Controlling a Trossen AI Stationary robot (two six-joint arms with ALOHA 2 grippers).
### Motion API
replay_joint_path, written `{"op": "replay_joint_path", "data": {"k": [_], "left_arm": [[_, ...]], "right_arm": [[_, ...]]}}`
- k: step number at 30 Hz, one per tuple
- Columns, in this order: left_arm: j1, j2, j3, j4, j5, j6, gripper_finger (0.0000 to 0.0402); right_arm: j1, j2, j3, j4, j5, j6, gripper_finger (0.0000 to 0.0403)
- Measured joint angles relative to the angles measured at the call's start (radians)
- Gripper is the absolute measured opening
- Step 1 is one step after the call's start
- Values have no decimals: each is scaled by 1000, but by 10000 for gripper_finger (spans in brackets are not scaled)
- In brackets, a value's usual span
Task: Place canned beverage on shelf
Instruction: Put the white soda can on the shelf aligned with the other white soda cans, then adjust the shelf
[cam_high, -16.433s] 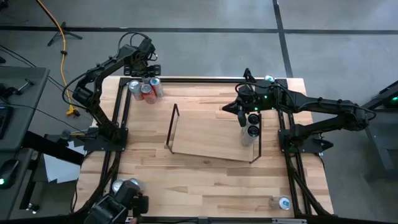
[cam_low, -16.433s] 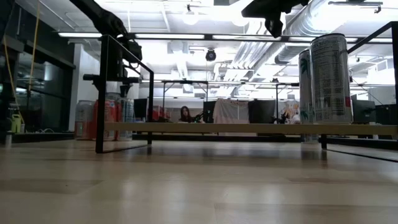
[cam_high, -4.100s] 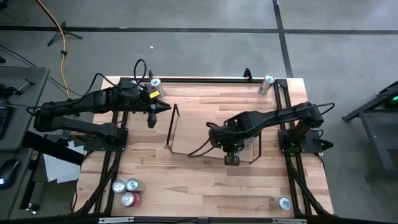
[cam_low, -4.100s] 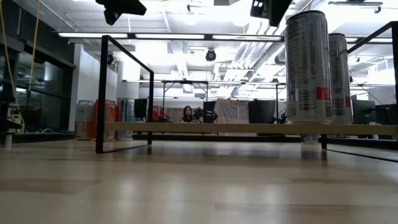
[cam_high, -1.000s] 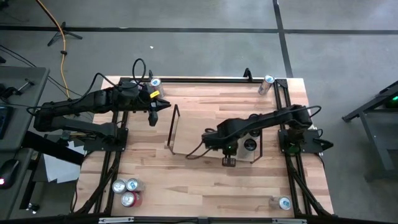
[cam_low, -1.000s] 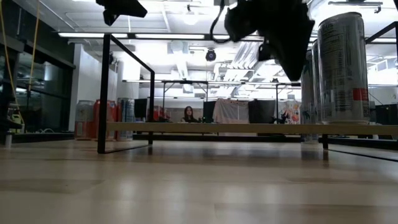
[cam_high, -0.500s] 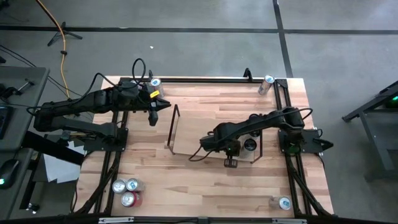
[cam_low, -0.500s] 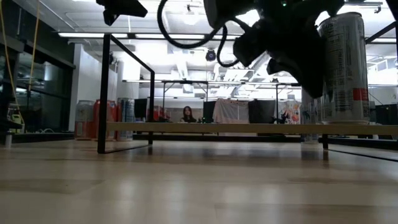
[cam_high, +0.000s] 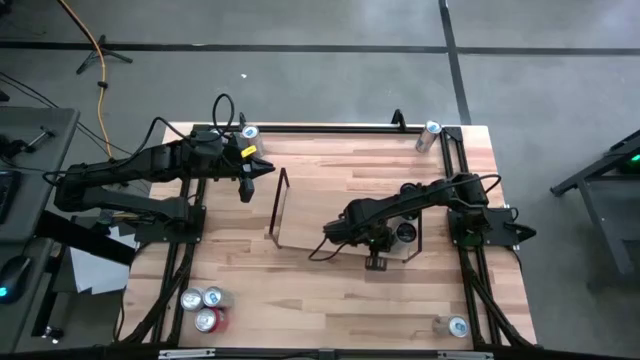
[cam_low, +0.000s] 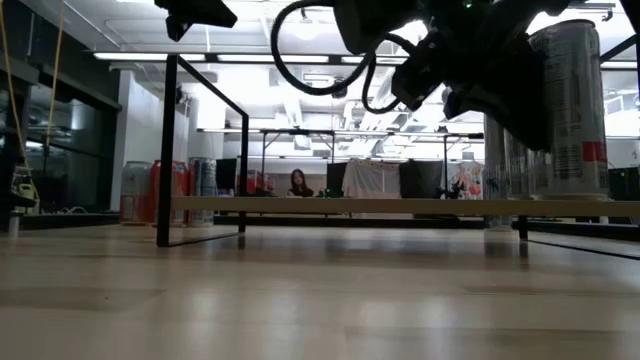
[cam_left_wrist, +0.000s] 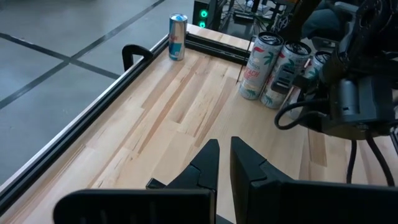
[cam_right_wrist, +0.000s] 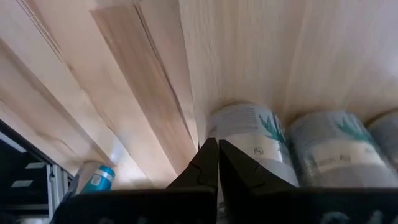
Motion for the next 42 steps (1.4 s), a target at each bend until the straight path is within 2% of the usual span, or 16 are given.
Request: {"op": "replay_joint_path", "data": {"k": [11, 16, 21, 24, 28, 32, 35, 38, 42], "left_arm": [[0, 0, 0, 0, 0, 0, 0], [0, 0, 17, -6, 0, -26, 0], [0, -1, 84, -7, 8, -26, 0], [0, -4, 123, -27, 10, -13, 0], [0, -21, 132, -46, 25, 15, 0], [0, -24, 132, -61, 35, 18, 0], [0, -23, 131, -66, 35, 19, 0], [0, -18, 131, -66, 35, 19, 0], [0, -19, 131, -65, 31, 19, 0]], "right_arm": [[4, 0, 0, 0, -42, 2, 0], [0, -17, 42, 35, 53, -22, 0], [-23, -117, 147, 192, 260, -65, 0], [-53, -218, 166, 321, 365, -86, 0], [-92, -380, 117, 476, 422, -105, 0], [-113, -537, 16, 516, 435, -44, 0], [-104, -650, -88, 518, 381, 61, 0], [-52, -743, -195, 559, 206, 196, 0], [80, -804, -314, 634, -2, 415, 0]]}}
